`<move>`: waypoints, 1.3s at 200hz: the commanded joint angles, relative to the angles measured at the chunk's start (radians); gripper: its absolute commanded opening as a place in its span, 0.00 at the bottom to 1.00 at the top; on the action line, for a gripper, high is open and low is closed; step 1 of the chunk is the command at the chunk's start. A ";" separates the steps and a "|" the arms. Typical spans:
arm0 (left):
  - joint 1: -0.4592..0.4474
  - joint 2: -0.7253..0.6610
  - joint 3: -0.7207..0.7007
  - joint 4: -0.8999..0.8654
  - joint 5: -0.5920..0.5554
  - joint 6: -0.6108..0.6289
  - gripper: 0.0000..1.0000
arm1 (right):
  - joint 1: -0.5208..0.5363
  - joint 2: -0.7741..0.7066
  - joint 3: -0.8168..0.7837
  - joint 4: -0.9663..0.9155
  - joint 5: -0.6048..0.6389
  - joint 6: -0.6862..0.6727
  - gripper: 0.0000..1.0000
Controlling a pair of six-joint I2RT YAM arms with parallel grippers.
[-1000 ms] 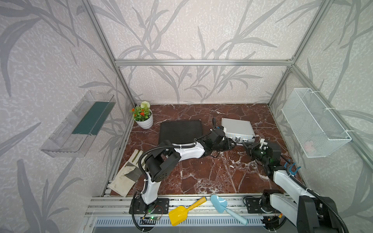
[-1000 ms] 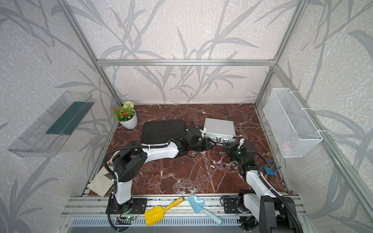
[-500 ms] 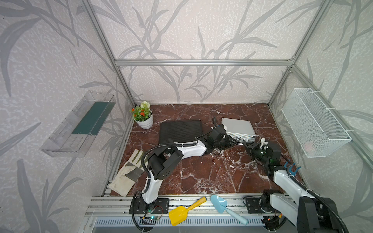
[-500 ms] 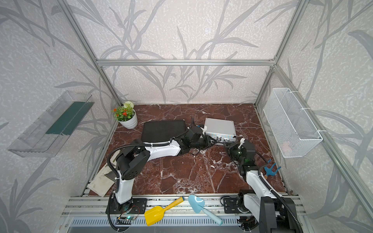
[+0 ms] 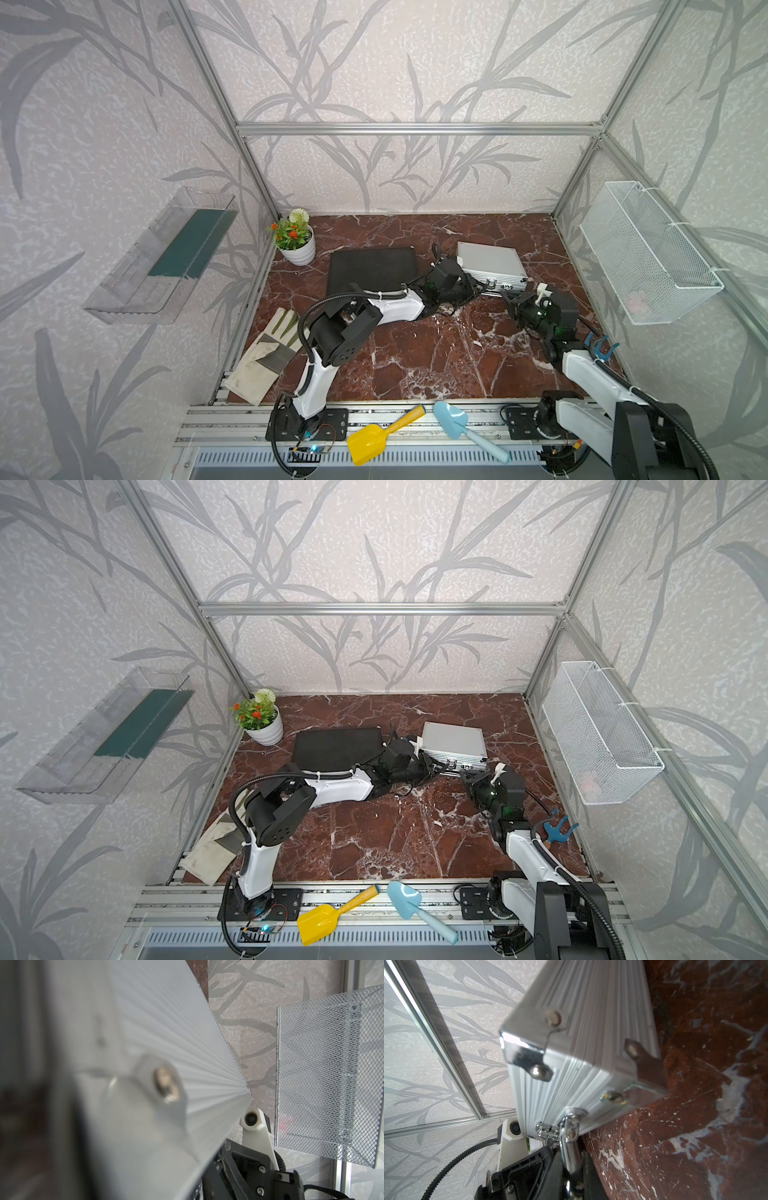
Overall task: Open the poker set cases
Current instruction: Pick up the poker set case from the center of the board.
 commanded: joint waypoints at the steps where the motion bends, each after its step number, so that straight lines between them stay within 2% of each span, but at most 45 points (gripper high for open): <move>1: -0.013 0.000 -0.002 0.180 0.023 -0.058 0.17 | 0.018 -0.020 0.023 0.093 -0.028 -0.053 0.09; 63: -0.007 0.046 -0.024 0.359 0.018 -0.145 0.09 | 0.018 -0.028 0.035 0.068 -0.024 -0.062 0.10; 93: -0.007 0.050 -0.044 0.414 -0.007 -0.173 0.00 | 0.018 -0.027 0.033 0.069 -0.029 -0.063 0.10; 117: -0.004 0.032 -0.067 0.423 -0.026 -0.175 0.00 | 0.018 -0.050 0.030 0.034 -0.015 -0.079 0.14; 128: -0.004 0.023 -0.074 0.423 -0.035 -0.179 0.00 | 0.018 -0.069 0.023 0.024 0.002 -0.083 0.22; 142: -0.001 0.012 -0.078 0.425 -0.038 -0.200 0.00 | 0.017 -0.104 0.011 0.009 0.025 -0.090 0.44; 167: 0.006 0.013 -0.064 0.419 -0.026 -0.262 0.00 | 0.017 -0.167 0.006 -0.065 0.029 -0.122 0.70; 196: 0.009 0.017 -0.059 0.427 -0.027 -0.335 0.00 | 0.017 -0.203 -0.016 -0.064 0.002 -0.133 1.00; 230: 0.008 0.012 -0.055 0.437 -0.034 -0.440 0.00 | 0.017 -0.210 -0.087 0.032 -0.012 -0.111 0.99; 260: 0.008 0.000 -0.037 0.408 -0.036 -0.476 0.00 | 0.018 -0.167 -0.103 0.145 -0.064 -0.137 0.99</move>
